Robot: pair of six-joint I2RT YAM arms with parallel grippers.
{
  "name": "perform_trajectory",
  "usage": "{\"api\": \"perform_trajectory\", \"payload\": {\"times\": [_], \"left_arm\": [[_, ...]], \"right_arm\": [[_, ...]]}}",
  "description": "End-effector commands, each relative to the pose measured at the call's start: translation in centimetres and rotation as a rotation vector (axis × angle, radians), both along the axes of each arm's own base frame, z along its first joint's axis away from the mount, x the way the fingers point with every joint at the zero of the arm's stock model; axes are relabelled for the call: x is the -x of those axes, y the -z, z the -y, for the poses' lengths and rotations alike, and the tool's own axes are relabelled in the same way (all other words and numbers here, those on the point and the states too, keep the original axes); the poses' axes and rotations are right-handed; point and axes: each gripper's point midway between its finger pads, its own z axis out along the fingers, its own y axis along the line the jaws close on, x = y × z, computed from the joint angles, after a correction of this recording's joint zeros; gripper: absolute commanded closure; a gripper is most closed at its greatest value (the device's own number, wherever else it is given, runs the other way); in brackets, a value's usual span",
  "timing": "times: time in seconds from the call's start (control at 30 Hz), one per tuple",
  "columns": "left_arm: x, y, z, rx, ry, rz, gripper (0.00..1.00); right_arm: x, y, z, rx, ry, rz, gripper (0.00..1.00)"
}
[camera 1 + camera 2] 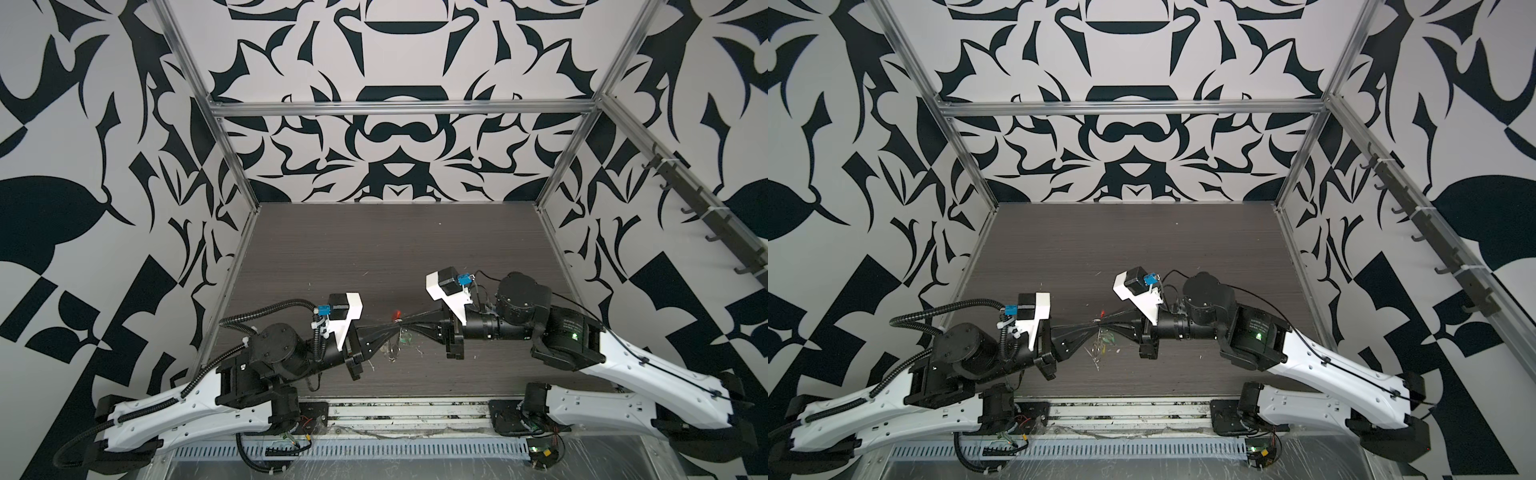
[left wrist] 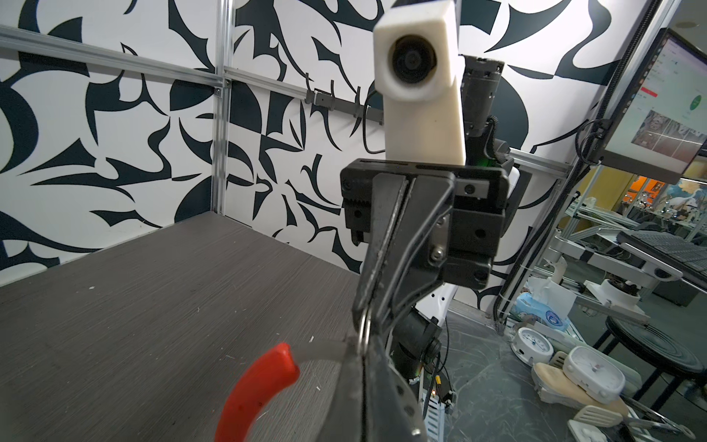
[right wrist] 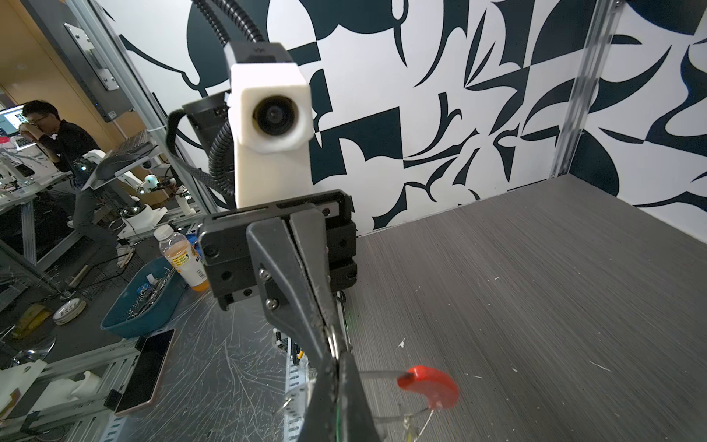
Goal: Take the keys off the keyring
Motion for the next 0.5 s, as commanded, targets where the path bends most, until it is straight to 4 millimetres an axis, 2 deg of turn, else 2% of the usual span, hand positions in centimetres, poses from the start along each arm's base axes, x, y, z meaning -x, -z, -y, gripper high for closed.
{"api": "perform_trajectory", "payload": {"times": [0.0,0.1,0.33,0.47], "left_arm": [[-0.4,-1.7,-1.0,0.031,-0.04,0.011,0.98],[-0.7,-1.6,-1.5,0.014,-0.063,0.007,0.88],[-1.0,-1.4,-2.6,-0.033,-0.097,-0.003,0.77],[-0.2,-1.2,-2.1,-0.092,-0.046,0.001,0.7]], "right_arm": [[0.5,-2.8,0.9,-0.071,-0.001,0.027,1.0],[0.5,-2.5,1.1,-0.043,-0.002,0.028,1.0],[0.5,-1.9,1.3,0.003,-0.011,0.022,1.0],[0.4,-1.6,1.3,0.017,-0.027,0.009,1.0]]}}
